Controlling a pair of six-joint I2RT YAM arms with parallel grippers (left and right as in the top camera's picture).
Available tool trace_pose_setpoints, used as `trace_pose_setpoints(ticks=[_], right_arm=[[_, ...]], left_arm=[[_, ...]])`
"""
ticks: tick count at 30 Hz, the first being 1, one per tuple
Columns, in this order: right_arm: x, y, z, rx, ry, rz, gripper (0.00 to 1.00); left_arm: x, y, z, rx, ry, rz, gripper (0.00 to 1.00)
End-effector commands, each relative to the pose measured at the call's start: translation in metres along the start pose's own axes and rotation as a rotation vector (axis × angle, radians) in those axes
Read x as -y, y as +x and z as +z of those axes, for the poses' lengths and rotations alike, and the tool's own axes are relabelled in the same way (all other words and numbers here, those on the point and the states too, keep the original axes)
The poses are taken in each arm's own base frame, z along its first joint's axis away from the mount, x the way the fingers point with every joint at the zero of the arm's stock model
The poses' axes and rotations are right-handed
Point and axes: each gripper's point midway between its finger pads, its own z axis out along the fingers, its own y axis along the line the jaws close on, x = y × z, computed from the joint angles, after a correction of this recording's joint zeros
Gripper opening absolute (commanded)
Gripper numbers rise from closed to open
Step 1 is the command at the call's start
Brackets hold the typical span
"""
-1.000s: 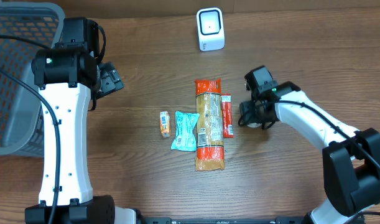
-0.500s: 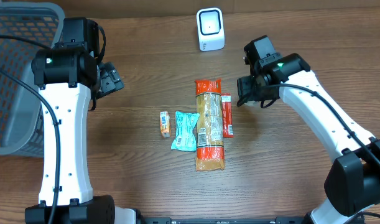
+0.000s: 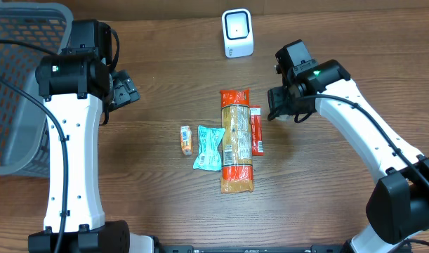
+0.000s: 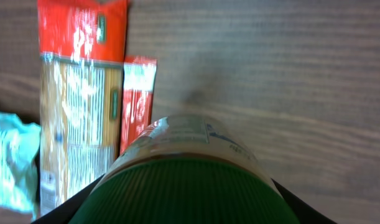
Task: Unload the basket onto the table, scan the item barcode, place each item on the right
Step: 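Carry the jar to the white scanner and hold it under it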
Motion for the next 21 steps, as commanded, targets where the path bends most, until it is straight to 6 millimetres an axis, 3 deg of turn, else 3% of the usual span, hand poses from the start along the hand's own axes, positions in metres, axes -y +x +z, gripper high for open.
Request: trace_pose_setpoints(ticks=[1, 7, 11, 16, 21], right_arm=[[-0.012, -0.024, -0.04, 0.086, -0.054, -0.018, 0.07], [-0.02, -0.052, -0.1, 0.194, -0.083, -0.019, 0.07], [-0.024, -0.066, -0.123, 0.244, -0.096, -0.019, 0.07], [-0.032, -0.096, -0.117, 0.321, -0.117, -0.022, 0.07], [-0.042, -0.13, -0.08, 0.368, -0.13, -0.021, 0.07]], left_arm=[[-0.002, -0.002, 0.002, 0.0, -0.015, 0.019, 1.0], [-0.002, -0.002, 0.002, 0.0, -0.015, 0.018, 1.0], [-0.002, -0.002, 0.002, 0.0, -0.015, 0.018, 1.0], [-0.002, -0.002, 0.002, 0.0, -0.015, 0.018, 1.0], [-0.002, -0.002, 0.002, 0.0, -0.015, 0.019, 1.0]])
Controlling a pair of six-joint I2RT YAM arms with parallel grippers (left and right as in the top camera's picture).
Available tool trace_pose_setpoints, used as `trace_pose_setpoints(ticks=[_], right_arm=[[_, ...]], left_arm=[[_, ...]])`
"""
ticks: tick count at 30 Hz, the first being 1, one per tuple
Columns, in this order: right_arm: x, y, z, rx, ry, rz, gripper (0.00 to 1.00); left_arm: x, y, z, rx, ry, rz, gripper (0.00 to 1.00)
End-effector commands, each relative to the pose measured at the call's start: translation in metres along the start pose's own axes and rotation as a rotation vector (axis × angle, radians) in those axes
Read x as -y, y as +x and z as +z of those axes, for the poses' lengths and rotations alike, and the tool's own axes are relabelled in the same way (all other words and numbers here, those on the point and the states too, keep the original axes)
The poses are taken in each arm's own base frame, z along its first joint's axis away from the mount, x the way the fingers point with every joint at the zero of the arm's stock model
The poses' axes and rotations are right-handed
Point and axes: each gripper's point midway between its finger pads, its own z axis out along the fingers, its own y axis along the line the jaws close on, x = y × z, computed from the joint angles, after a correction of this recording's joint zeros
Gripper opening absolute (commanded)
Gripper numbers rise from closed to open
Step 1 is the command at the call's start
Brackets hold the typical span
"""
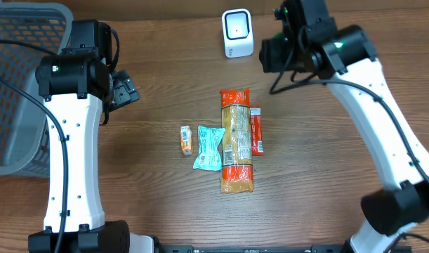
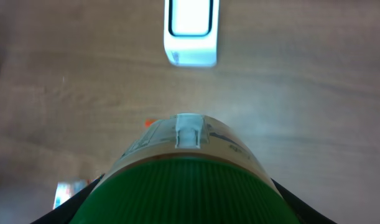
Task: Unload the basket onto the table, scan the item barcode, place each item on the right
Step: 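Carry the jar to the white scanner and hold it under it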
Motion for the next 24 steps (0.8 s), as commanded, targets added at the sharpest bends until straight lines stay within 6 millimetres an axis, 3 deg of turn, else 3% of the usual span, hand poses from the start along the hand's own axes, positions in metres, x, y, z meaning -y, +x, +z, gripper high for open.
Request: trace_pose_setpoints(ticks=[1, 6, 10, 19, 24], right_arm=[[-0.003, -0.011, 0.04, 0.015, -0.011, -0.002, 0.07], [-0.008, -0.035, 0.094, 0.103, -0.033, -0.005, 0.07], [-0.01, -0.056, 0.124, 0.202, -0.04, -0.01, 0.06], [-0.024, -0.118, 0.149, 0.509, -0.121, -0.001, 0.04], [-0.019, -0.137, 0.156, 0.625, -0.124, 0.089, 0.04]], left_arm=[[-0.002, -0.002, 0.002, 0.001, -0.015, 0.018, 0.99], [-0.002, -0.002, 0.002, 0.0, -0.015, 0.018, 1.0], [-0.002, -0.002, 0.002, 0.001, -0.015, 0.018, 1.0], [-0.002, -0.002, 0.002, 0.001, -0.015, 0.018, 1.0], [-0.002, -0.002, 0.002, 0.0, -0.015, 0.018, 1.0]])
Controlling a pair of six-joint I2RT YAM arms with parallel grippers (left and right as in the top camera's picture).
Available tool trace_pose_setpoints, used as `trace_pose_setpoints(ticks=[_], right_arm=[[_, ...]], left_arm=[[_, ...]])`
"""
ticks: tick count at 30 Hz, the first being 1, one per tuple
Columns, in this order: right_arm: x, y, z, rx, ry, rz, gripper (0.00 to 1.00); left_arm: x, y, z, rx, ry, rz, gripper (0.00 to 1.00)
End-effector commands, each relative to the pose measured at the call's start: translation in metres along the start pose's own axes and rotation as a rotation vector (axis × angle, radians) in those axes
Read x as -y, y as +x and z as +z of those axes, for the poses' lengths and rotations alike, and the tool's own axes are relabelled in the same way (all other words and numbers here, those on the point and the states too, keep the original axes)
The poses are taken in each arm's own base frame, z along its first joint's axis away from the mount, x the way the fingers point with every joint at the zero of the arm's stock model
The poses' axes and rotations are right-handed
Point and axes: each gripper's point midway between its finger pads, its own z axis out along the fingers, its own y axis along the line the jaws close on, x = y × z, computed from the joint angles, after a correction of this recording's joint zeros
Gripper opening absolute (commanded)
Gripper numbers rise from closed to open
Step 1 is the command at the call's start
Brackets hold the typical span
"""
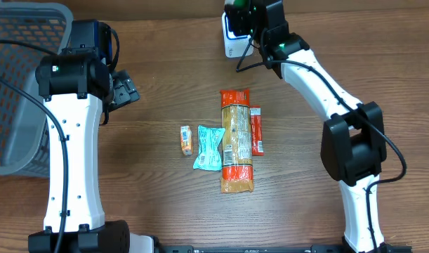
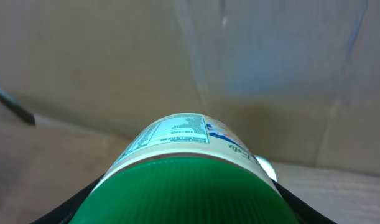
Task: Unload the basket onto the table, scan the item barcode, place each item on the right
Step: 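Carry the jar to the white scanner and hold it under it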
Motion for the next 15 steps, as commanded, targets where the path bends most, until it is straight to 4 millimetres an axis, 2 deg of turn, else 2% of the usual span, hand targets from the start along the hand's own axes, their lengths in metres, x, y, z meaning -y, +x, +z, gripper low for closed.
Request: trace_pose_setpoints(ticks=[1, 9, 15], right_arm=[[0.006, -0.012, 0.008, 0.075, 0.026, 0.056, 0.04], [0.017, -0.013, 0.022, 0.167, 0.058, 0.08, 0.04], [0.017, -0.018, 0.028, 0.237, 0.042, 0.084, 0.04]], left_arm=[[-0.002, -0.002, 0.002, 0.001, -0.015, 0.018, 0.99], [-0.002, -0.002, 0.002, 0.001, -0.015, 0.018, 1.0], [-0.002, -0.002, 0.002, 0.001, -0.015, 0.018, 1.0]])
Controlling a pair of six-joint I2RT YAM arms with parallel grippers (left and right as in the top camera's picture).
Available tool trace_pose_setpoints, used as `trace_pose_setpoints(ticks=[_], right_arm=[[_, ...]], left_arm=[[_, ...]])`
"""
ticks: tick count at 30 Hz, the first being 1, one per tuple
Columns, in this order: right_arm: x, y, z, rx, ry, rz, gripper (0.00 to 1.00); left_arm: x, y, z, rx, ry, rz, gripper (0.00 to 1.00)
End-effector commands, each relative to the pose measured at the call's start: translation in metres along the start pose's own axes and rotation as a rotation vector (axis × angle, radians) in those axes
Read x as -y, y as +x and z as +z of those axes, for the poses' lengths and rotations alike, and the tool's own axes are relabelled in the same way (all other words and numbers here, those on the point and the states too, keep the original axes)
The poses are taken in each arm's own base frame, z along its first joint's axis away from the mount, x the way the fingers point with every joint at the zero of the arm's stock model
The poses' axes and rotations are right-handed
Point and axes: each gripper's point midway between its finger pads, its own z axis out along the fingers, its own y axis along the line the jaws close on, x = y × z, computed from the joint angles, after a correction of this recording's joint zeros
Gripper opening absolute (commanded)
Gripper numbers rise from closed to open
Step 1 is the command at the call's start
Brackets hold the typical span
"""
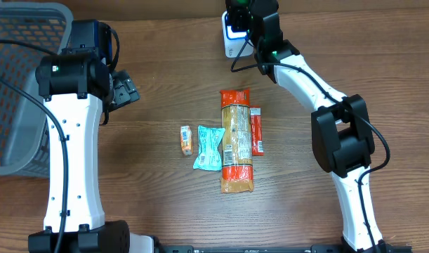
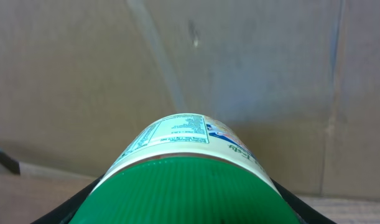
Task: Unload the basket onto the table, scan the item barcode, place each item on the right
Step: 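Carry the jar to the white scanner and hold it under it, then move the jar right and set it down on the table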
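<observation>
My right gripper (image 2: 190,208) is shut on a jar with a ribbed green lid (image 2: 188,186) and a white printed label (image 2: 177,132); black fingers (image 2: 74,210) flank the lid. In the overhead view the right gripper (image 1: 248,20) sits at the table's far edge, right over the white barcode scanner (image 1: 229,41), which it partly covers; the jar itself is hidden under the wrist there. The right wrist view looks past the jar at a brown back wall, with no scanner showing. My left gripper (image 1: 127,90) hangs at the left, away from every item.
Mid-table lie a long pasta packet (image 1: 236,144), a red bar (image 1: 256,131), a teal packet (image 1: 208,147) and a small orange packet (image 1: 186,139). A grey mesh basket (image 1: 17,84) stands at the far left.
The right gripper with the jar has shifted slightly further left over the scanner and tilted up; the wrist view now shows mostly the back wall. The left arm is unchanged.
The right gripper held the green-lidded jar low beside the pasta packet and red bar. Then it was near the far edge with the scanner ahead of the jar. Then it stood over the scanner, facing the back wall, where it stays now.
</observation>
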Motion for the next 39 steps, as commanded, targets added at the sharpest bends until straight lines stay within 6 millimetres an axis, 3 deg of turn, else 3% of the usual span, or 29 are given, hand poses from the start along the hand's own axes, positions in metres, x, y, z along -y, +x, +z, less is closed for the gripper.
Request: trace_pose_setpoints(ticks=[1, 17, 31, 35, 39], right_arm=[[-0.002, -0.021, 0.003, 0.089, -0.006, 0.017, 0.04], [0.003, -0.003, 0.017, 0.175, -0.038, 0.028, 0.04], [0.01, 0.018, 0.023, 0.13, -0.021, 0.022, 0.04], [0.004, -0.002, 0.015, 0.132, -0.028, 0.022, 0.04], [-0.013, -0.061, -0.011, 0.159, -0.035, 0.013, 0.04]], left_arm=[[-0.002, -0.002, 0.002, 0.001, -0.015, 0.018, 1.0], [-0.002, -0.002, 0.002, 0.001, -0.015, 0.018, 1.0], [-0.002, -0.002, 0.002, 0.001, -0.014, 0.018, 1.0], [-0.002, -0.002, 0.002, 0.001, -0.014, 0.018, 1.0], [-0.002, -0.002, 0.002, 0.001, -0.014, 0.018, 1.0]])
